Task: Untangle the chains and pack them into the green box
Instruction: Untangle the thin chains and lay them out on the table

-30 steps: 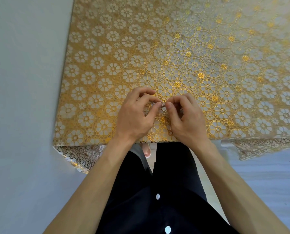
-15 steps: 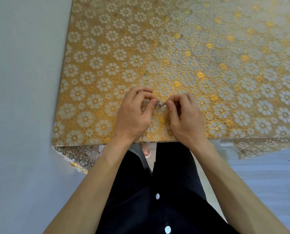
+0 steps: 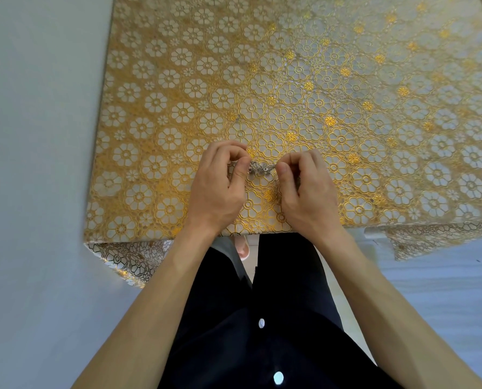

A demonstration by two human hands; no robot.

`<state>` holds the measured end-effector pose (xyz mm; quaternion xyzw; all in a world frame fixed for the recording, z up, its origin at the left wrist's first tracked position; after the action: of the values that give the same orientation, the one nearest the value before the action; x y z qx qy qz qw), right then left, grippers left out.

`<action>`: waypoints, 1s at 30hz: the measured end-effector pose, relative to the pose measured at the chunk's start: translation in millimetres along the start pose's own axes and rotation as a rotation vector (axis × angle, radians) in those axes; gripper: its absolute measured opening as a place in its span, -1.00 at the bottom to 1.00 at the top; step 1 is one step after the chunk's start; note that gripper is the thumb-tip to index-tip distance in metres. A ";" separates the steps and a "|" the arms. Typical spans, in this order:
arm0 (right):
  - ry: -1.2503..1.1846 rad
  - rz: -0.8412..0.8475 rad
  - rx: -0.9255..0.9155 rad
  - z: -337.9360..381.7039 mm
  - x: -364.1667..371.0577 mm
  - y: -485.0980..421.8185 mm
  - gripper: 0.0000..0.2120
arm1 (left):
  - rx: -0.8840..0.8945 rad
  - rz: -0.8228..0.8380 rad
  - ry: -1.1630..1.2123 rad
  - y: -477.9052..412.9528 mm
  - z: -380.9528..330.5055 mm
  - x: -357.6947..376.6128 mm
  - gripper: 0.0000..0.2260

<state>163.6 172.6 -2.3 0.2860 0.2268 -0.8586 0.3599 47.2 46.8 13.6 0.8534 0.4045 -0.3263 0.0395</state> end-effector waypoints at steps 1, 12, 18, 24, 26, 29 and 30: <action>-0.001 -0.002 0.002 0.2 -0.2 -0.1 -0.84 | -0.004 -0.004 0.011 0.0 0.0 -0.9 -0.90; 0.100 -0.008 0.018 1.6 0.3 -0.3 -0.83 | -0.003 -0.012 0.042 0.5 0.7 -2.3 -0.89; 0.104 -0.021 0.015 2.6 -0.2 0.0 -0.83 | -0.008 -0.023 0.065 0.3 1.1 -4.0 -0.90; 0.058 -0.030 0.023 1.9 -2.6 -0.5 -0.85 | -0.013 0.007 0.065 0.3 3.2 -1.5 -0.89; -0.007 -0.045 0.014 2.4 -6.8 -0.8 -0.84 | -0.012 0.020 0.056 -0.2 4.8 0.3 -0.89; -0.033 -0.047 -0.005 5.1 -8.7 -0.2 -0.86 | -0.015 0.025 0.035 -0.2 6.4 1.1 -0.88; -0.036 -0.045 -0.011 5.8 -8.7 0.0 -0.87 | -0.014 0.029 0.027 -0.4 6.3 1.3 -0.88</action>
<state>166.6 173.3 7.7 0.2635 0.2315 -0.8701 0.3463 44.2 45.8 8.0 0.8632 0.3948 -0.3113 0.0450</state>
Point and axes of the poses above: each hand's wrist, its own y-axis away from the middle knuckle, its own x-axis out of the palm, z = x × y, the point moved 9 cm from there along -y, towards the middle knuckle, and after that the axes turned 5 degrees about z, right-handed, at the moved point
